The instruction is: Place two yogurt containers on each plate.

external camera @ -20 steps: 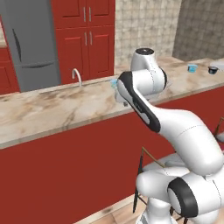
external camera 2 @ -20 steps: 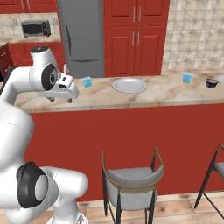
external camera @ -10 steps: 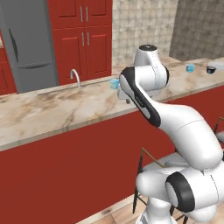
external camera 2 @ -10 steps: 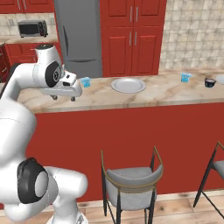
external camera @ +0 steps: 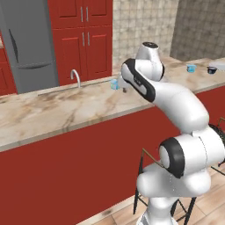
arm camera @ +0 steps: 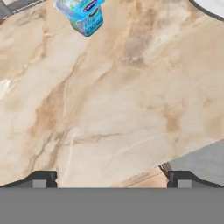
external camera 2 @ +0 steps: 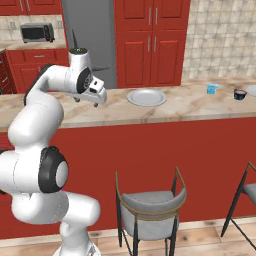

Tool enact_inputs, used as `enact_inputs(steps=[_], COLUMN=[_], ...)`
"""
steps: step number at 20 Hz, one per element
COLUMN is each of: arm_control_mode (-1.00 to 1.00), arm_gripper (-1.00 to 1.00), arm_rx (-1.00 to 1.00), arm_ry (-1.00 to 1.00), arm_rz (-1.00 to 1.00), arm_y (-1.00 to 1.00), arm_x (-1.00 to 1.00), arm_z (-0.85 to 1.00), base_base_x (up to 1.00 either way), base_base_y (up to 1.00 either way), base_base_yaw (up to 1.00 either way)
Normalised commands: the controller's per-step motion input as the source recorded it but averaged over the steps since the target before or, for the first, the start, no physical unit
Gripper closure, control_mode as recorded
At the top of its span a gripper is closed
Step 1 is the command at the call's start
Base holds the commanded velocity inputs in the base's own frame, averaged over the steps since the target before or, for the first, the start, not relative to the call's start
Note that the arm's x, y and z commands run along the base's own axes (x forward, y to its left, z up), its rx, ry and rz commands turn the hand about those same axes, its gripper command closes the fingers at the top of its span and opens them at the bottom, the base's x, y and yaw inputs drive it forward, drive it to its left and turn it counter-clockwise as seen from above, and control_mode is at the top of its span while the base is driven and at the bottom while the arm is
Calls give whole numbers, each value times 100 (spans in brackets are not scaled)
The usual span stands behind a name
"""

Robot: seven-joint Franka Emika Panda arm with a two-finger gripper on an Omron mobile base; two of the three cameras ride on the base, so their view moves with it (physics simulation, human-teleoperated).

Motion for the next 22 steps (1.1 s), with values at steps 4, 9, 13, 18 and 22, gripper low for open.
enact_inputs(steps=[4,9,13,18,22], arm_control_mode=[-100,-100,-100,-100,-100], arm_gripper=[-100,-100,-100,-100,-100], arm_rx=[1,-1,0,-1,-6], arm_ry=[1,6,6,0,5], arm_rz=[-2,8,27,28,13], arm_y=[0,12,22,10,5], arm_x=[100,100,98,65,5], arm_z=[6,-3,-1,0,-2], base_base_x=[0,0,0,0,0], base_base_y=[0,0,0,0,0], base_base_yaw=[0,0,0,0,0])
